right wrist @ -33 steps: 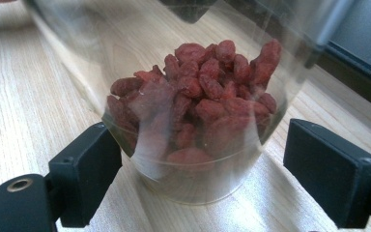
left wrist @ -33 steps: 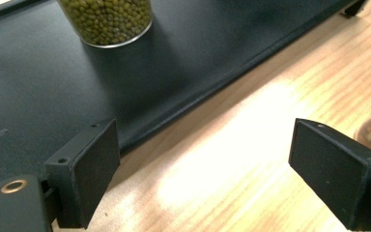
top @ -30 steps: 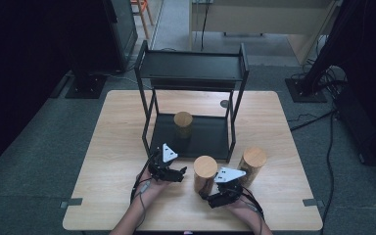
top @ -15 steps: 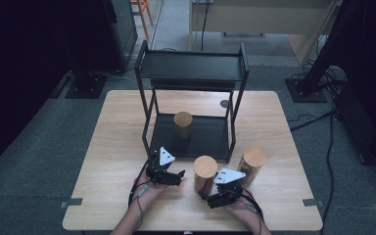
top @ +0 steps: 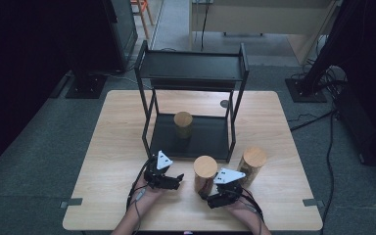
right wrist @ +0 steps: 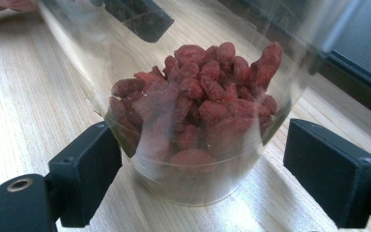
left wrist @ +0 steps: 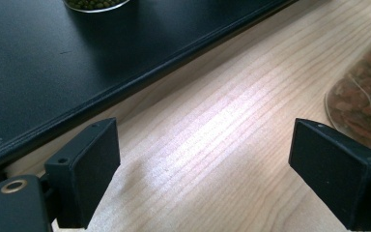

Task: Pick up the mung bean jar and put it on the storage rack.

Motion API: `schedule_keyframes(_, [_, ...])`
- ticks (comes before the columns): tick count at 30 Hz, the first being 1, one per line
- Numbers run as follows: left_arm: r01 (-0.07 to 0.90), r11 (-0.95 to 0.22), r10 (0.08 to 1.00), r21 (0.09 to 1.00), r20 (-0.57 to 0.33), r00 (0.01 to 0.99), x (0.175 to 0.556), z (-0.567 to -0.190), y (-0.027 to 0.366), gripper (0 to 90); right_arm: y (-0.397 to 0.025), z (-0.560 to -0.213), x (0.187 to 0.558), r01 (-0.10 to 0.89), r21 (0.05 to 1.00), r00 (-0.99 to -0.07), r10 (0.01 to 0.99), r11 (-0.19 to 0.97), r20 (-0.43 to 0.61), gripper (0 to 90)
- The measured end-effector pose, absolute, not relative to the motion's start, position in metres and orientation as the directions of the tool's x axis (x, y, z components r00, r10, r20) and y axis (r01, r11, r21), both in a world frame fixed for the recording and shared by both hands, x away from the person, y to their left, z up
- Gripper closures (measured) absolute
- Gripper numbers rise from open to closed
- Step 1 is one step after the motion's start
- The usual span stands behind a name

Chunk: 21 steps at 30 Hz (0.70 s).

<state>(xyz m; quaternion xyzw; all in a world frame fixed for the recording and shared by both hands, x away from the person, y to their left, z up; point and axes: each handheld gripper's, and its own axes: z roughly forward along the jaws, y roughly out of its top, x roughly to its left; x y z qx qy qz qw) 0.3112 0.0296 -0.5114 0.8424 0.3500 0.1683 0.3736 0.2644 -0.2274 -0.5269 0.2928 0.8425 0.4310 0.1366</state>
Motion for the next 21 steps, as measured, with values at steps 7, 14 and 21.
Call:
schedule_keyframes(7, [0.476, -0.465, 0.725, 0.747, 0.013, 0.689, 0.307, -0.515, 0.035, 11.3, -0.228, -0.527, 0.265, 0.378, 0.809, -0.792, 0.61, 0.451, 0.03, 13.5])
schedule_keyframes(14, [0.484, -0.453, 0.729, 0.749, -0.001, 0.684, 0.305, -0.517, 0.039, 11.3, -0.229, -0.527, 0.266, 0.386, 0.811, -0.793, 0.607, 0.441, 0.048, 13.5])
schedule_keyframes(21, [0.486, -0.465, 0.723, 0.74, 0.0, 0.691, 0.304, -0.522, 0.038, 11.3, -0.229, -0.527, 0.266, 0.387, 0.811, -0.792, 0.608, 0.439, 0.049, 13.5])
